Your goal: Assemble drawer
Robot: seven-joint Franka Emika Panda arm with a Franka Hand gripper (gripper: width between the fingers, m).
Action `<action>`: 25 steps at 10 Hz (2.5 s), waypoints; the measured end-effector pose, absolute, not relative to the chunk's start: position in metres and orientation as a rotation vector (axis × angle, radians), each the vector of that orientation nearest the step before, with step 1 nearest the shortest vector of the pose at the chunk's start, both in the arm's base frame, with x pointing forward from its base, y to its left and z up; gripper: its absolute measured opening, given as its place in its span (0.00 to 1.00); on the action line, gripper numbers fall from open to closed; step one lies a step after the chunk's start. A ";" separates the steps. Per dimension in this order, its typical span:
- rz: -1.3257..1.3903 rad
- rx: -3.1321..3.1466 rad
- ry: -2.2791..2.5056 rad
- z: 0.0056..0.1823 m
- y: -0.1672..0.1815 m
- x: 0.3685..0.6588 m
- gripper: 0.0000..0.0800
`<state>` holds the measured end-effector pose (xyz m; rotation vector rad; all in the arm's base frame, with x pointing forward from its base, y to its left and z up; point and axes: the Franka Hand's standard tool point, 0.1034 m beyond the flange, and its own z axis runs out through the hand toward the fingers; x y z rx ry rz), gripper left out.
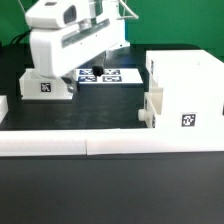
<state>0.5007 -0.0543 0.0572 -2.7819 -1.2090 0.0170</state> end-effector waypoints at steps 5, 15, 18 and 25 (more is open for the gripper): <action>0.020 -2.935 -0.780 0.055 -0.054 0.500 0.81; 0.067 -3.070 -0.149 0.064 -0.069 0.456 0.81; 0.070 -3.069 -0.150 0.064 -0.069 0.456 0.81; 0.138 -3.076 -0.081 0.018 -0.075 0.395 0.81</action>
Offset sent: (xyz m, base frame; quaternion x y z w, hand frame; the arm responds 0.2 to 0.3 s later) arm 0.0000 0.0000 0.0000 0.0000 0.0000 0.1938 0.9810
